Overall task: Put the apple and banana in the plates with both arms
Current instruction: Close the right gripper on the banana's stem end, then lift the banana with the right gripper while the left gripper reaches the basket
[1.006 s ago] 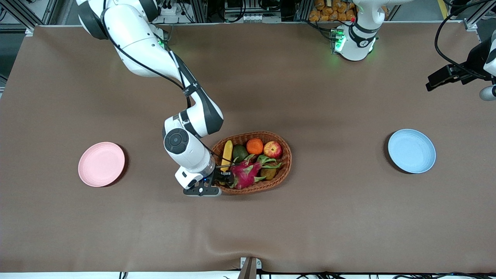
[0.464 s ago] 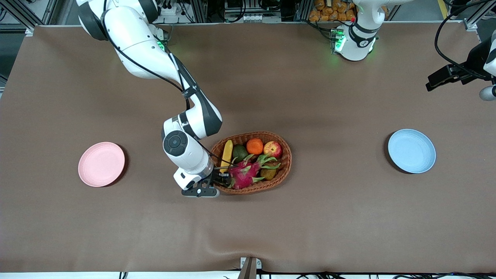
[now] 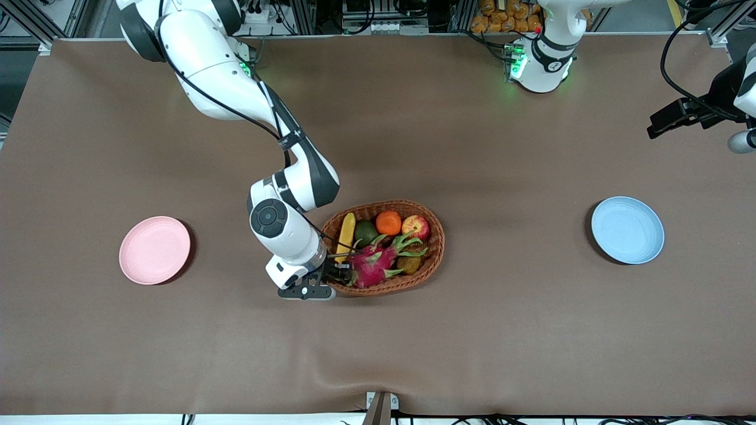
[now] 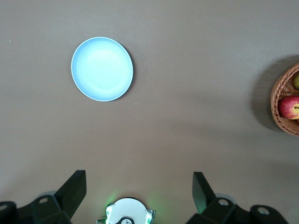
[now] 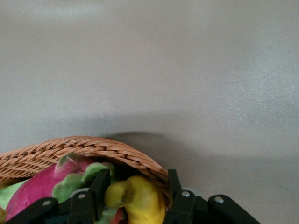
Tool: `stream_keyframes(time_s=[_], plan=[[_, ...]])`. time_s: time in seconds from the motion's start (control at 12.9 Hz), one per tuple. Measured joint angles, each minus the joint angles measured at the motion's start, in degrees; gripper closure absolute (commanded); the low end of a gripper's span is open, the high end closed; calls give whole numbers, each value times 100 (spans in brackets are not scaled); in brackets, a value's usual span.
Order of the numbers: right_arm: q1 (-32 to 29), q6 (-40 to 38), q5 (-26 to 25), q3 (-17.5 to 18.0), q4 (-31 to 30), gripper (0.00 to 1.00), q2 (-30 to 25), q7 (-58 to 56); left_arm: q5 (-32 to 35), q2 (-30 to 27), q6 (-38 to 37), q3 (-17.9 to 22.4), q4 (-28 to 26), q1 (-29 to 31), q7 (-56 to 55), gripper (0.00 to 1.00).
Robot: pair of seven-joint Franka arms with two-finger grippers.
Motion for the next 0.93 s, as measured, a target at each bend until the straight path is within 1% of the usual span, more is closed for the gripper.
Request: stream_keyframes(time_s=[0.23, 0.31, 0.39, 0.62, 0.7, 0.77, 0.85, 0.93], plan=[[8, -8, 0, 1, 3, 46, 0, 0, -60, 44, 0, -12, -6, -119, 0, 0], [14, -22, 0, 1, 5, 49, 0, 0, -67, 98, 0, -19, -10, -211, 0, 0], [19, -29, 0, 1, 7, 53, -1, 0, -74, 185, 7, -27, -10, -341, 0, 0], [35, -32, 0, 2, 17, 57, -2, 0, -77, 535, 269, -87, -7, -753, -2, 0], [39, -43, 0, 2, 22, 62, -4, 0, -77, 663, 315, -97, -3, -870, -3, 0], [44, -80, 0, 2, 29, 69, -11, 0, -77, 795, 353, -103, 8, -975, -3, 0], [49, -151, 0, 3, 37, 81, -25, 0, -77, 929, 381, -104, 47, -1080, -3, 0], [58, -227, 0, 3, 52, 98, -43, 0, -77, 1064, 403, -105, 112, -1185, -3, 0]])
